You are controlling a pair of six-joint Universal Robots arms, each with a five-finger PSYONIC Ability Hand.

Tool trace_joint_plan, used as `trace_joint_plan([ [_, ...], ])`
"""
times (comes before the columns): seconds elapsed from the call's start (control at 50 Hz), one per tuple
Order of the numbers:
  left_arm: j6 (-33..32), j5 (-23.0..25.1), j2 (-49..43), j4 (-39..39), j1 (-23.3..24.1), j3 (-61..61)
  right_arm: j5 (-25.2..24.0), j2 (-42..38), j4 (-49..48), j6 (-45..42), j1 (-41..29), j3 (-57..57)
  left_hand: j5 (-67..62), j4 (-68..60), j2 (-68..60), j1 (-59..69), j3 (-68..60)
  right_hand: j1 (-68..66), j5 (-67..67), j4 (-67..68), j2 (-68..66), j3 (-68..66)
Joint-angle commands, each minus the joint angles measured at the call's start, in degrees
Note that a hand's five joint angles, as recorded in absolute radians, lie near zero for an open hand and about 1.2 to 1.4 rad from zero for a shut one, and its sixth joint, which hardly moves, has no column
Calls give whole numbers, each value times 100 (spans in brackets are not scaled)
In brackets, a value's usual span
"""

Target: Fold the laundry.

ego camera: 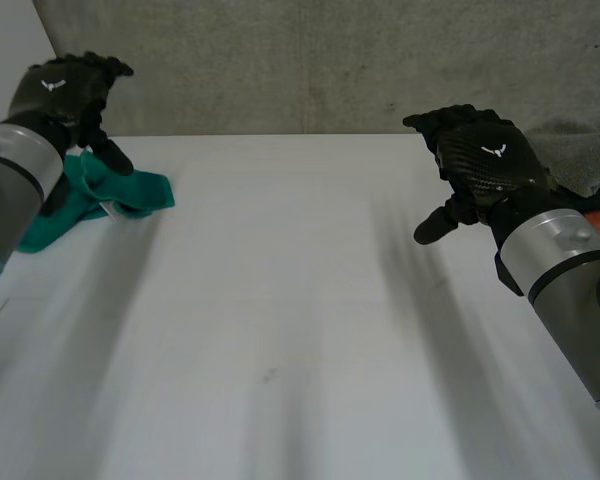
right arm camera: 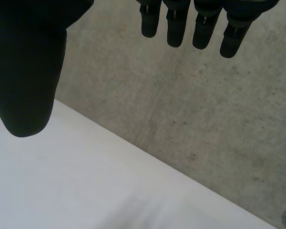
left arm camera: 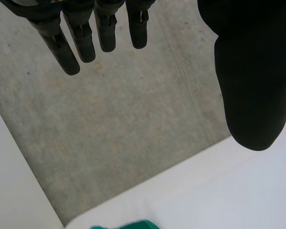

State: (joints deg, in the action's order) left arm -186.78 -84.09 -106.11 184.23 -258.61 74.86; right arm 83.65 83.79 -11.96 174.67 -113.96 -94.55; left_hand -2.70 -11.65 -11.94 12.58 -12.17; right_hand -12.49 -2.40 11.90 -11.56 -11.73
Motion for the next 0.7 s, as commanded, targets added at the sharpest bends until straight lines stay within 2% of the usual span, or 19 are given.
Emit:
trace_joint_plan([
  [0.02, -279, 366, -628, -19, -312, -909, -95, -12, -316, 102, -12, -90, 270, 165, 194, -258, 217, 249, 240, -190, 156, 173],
  [0.08, -587, 490, -1103, -37, -392, -1428, -95, -12, -316, 102, 5, -81, 270, 165, 194, -258, 217, 249, 240, -190, 156, 173],
  [0.24, -1930, 394, -3148, -1177, -673, -3570, -95, -109, -333, 59, 67, -81, 270, 165, 194, -258, 217, 249, 240, -190, 156, 173],
  [0.32, -2624, 297, -4107, -1460, -822, -4511, -104, -179, -333, 32, 102, -64, 270, 165, 194, -258, 217, 249, 240, -190, 156, 173],
  [0.42, -3391, 340, -4917, -1434, -981, -5340, -156, -258, -333, -12, 120, -55, 270, 165, 194, -258, 217, 249, 240, -190, 156, 173],
  [0.48, -3839, 533, -5357, -1294, -1077, -5753, -192, -320, -333, -56, 111, -55, 235, 129, 159, -223, 181, 249, 240, -190, 156, 173],
  [0.54, -4294, 735, -5708, -1127, -1191, -6052, -218, -381, -333, -108, 102, -46, -505, -610, -580, 516, -558, 249, 240, -190, 156, 173],
  [0.7, -4964, 1017, -6245, -872, -1491, -6562, -236, -478, -333, -179, 120, -28, -1398, -1503, -1474, 1410, -1451, 249, 240, -190, 156, 173],
])
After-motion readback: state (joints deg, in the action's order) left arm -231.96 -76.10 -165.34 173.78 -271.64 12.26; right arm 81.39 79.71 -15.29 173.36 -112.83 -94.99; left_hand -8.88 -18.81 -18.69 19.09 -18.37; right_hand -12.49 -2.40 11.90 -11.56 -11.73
